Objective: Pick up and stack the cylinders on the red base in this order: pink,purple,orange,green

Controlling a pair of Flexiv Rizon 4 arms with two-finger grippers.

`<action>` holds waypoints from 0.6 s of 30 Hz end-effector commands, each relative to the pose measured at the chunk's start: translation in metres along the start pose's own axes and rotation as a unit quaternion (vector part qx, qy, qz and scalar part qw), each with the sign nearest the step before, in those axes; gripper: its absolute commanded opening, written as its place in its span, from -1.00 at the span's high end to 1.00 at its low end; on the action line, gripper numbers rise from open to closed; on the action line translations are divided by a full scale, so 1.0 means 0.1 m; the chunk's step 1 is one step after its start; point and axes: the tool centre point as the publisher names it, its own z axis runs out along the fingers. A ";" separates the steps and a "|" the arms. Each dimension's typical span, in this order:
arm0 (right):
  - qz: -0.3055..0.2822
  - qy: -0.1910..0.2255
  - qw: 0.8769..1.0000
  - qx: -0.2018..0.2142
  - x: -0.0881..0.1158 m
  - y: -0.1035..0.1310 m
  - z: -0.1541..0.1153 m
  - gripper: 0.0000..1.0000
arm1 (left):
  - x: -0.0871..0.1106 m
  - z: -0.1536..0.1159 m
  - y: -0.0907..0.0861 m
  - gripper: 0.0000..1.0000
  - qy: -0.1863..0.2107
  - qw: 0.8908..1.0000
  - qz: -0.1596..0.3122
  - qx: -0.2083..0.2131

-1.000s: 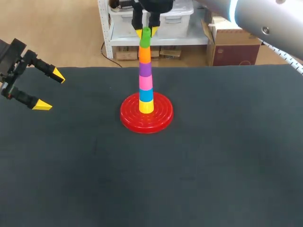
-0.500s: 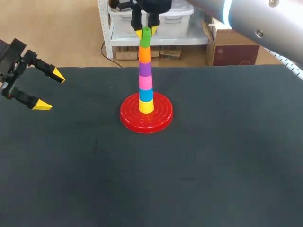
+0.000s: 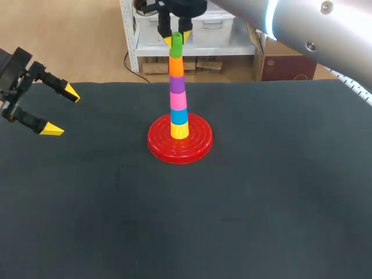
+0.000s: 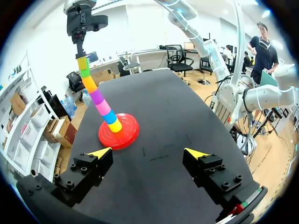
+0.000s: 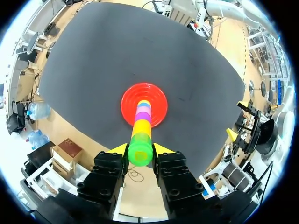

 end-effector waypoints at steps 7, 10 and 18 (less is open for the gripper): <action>-0.006 -0.526 0.850 -0.005 0.06 -0.03 0.15 0.78 | 0.01 0.00 0.00 -1.00 0.000 1.000 0.001 -0.001; -0.010 -0.524 0.852 -0.007 0.07 -0.04 0.14 0.45 | 0.01 0.00 0.00 -1.00 0.000 1.000 0.001 -0.001; -0.008 -0.515 0.857 -0.009 0.08 -0.05 0.08 -1.00 | 0.01 0.00 0.00 -1.00 0.000 1.000 0.001 -0.001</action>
